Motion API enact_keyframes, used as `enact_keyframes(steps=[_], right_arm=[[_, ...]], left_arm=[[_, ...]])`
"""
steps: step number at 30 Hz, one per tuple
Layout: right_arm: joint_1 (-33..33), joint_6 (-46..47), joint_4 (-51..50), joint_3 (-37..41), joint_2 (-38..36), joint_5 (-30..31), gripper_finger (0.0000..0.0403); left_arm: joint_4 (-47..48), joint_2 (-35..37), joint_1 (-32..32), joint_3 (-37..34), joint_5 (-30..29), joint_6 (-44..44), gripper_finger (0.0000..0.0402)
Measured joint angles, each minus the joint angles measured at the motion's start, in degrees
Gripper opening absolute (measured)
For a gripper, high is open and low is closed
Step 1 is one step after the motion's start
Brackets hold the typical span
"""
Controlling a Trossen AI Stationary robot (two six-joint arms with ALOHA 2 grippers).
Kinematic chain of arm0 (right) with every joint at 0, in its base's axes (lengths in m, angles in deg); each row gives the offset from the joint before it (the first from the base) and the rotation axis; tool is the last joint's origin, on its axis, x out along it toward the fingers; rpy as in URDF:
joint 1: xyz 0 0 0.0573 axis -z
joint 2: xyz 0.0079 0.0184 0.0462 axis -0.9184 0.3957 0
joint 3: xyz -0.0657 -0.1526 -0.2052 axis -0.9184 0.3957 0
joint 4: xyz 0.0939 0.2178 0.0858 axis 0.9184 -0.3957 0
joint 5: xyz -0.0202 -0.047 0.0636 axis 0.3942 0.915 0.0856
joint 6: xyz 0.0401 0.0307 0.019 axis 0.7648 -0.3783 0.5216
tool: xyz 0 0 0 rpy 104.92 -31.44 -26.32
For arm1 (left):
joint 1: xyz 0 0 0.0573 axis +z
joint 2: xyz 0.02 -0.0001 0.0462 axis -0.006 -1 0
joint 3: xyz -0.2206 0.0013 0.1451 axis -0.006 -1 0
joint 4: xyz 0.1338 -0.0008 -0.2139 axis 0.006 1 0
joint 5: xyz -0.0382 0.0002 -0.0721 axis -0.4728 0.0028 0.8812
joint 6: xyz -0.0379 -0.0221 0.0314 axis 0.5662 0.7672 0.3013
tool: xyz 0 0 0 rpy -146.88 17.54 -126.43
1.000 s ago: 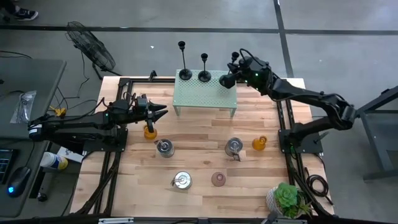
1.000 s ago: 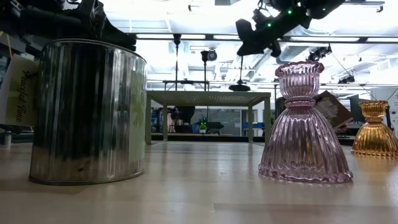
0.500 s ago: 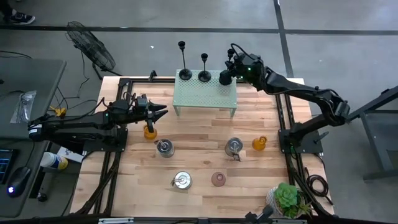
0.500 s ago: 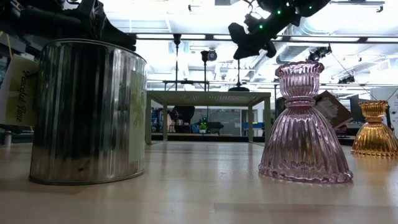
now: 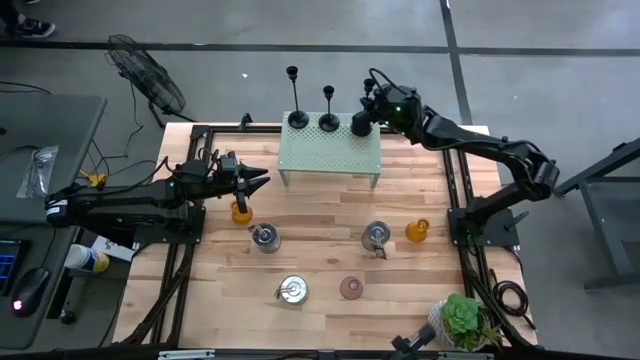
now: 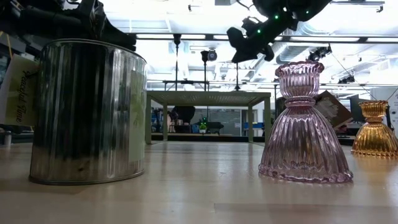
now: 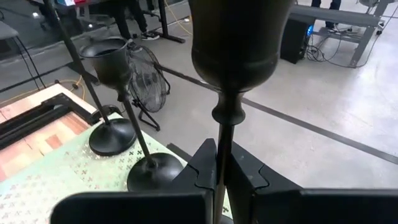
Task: Pick & Place candle stick holders
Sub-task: Put the black candle holder on the shelf
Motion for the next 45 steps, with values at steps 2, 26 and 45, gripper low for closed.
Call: enact_keyframes(steps=[2, 26, 45], right_arm=[[0.0, -0.1, 0.3, 0.0, 0.4, 0.0, 0.0005], [1.1, -2.7, 1.6, 0.0, 1.9, 0.1, 0.0005], [2.4, -2.7, 3.2, 0.0, 1.9, -1.8, 0.0005]], left_arm=[[0.0, 0.0, 0.0, 0.0, 0.0, 0.0, 0.0118], [0.0, 0.0, 0.0, 0.0, 0.0, 0.0, 0.0118], [0.0, 0.0, 0.0, 0.0, 0.0, 0.0, 0.0118]])
